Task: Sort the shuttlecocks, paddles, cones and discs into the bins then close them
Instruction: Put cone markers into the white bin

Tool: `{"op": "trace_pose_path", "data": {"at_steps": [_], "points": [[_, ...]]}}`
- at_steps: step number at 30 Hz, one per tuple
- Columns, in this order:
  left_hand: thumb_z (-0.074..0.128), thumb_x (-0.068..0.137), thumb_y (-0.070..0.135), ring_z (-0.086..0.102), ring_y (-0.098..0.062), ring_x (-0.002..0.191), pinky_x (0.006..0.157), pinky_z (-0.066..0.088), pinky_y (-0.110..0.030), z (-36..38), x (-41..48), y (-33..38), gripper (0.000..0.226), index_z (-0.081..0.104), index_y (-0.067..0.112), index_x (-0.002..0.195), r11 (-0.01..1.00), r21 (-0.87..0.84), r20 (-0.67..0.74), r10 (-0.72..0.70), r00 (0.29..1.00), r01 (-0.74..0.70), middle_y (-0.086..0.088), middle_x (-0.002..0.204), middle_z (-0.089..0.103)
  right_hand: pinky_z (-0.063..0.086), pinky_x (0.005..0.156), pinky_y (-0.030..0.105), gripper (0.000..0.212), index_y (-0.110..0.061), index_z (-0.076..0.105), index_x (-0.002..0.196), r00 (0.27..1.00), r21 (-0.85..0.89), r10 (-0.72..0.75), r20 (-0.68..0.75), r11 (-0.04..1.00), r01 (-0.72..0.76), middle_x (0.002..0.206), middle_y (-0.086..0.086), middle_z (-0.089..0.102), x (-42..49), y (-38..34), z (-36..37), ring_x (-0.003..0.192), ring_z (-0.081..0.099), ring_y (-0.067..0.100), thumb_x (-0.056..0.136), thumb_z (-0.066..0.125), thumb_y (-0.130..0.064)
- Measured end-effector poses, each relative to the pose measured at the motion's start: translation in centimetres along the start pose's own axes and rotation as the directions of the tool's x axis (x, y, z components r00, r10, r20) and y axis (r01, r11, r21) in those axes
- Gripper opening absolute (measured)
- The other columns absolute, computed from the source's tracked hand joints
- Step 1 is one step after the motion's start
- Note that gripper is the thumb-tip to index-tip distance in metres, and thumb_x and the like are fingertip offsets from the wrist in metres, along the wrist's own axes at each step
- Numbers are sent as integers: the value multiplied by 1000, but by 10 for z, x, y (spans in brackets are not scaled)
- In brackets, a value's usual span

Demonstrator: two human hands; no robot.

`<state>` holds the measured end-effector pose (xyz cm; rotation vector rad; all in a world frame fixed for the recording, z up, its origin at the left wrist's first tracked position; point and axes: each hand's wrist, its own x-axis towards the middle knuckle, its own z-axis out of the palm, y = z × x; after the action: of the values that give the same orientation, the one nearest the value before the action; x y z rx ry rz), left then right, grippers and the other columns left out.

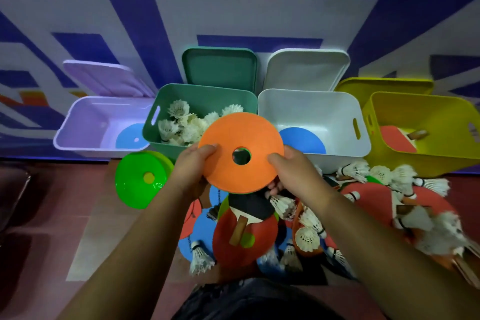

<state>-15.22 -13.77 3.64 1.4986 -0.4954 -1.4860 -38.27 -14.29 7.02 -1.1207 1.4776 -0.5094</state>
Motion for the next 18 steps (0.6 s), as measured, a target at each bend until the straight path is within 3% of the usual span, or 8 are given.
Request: {"op": "trace_pose_path", "data": {"at_steps": [2,4,6,10,15,18], "points": [[62,103,16,77,-24,78,65,59,-38,23,5,4,15,68,7,114,999,33,62,-10,998,8,-16,99,79,61,55,38,16,-18,63,114,997,74,-23,-75,997,28,71,17,67,-8,3,-21,56,67,25,106,49,-21],[59,104,16,76,-28,85,66,62,-42,45,9,5,22,63,0,119,999,38,129,-28,991,23,-20,103,76,59,54,36,16,-15,64,115,989,148,-39,-144,987,60,72,16,66,-14,9,-41,58,66,24,109,50,-21],[57,105,13,74,-36,98,72,63,-49,65,13,2,25,60,-3,124,999,29,190,-47,981,42,-23,114,73,60,54,37,18,-10,64,118,977,245,-15,-213,967,68,71,16,64,-16,16,-59,57,65,25,110,52,-22],[54,104,12,73,-34,103,77,62,-41,93,15,-2,32,59,1,134,995,66,275,-89,957,73,-16,121,74,65,64,45,20,-10,64,119,944,387,46,-326,918,89,75,15,64,-12,29,-91,57,66,22,111,53,-25],[57,105,15,76,-26,93,77,63,-39,99,12,-8,25,63,9,129,991,115,258,-93,962,65,-10,122,76,65,71,45,22,-10,61,124,906,464,74,-416,874,142,88,16,67,4,36,-121,61,68,18,110,55,-26],[57,105,16,73,-22,87,76,62,-36,91,9,-13,22,66,10,124,984,167,208,-92,974,58,-9,116,78,64,70,41,18,-11,62,116,896,464,94,-435,876,133,95,19,71,18,39,-131,68,71,21,109,56,-26]]}}
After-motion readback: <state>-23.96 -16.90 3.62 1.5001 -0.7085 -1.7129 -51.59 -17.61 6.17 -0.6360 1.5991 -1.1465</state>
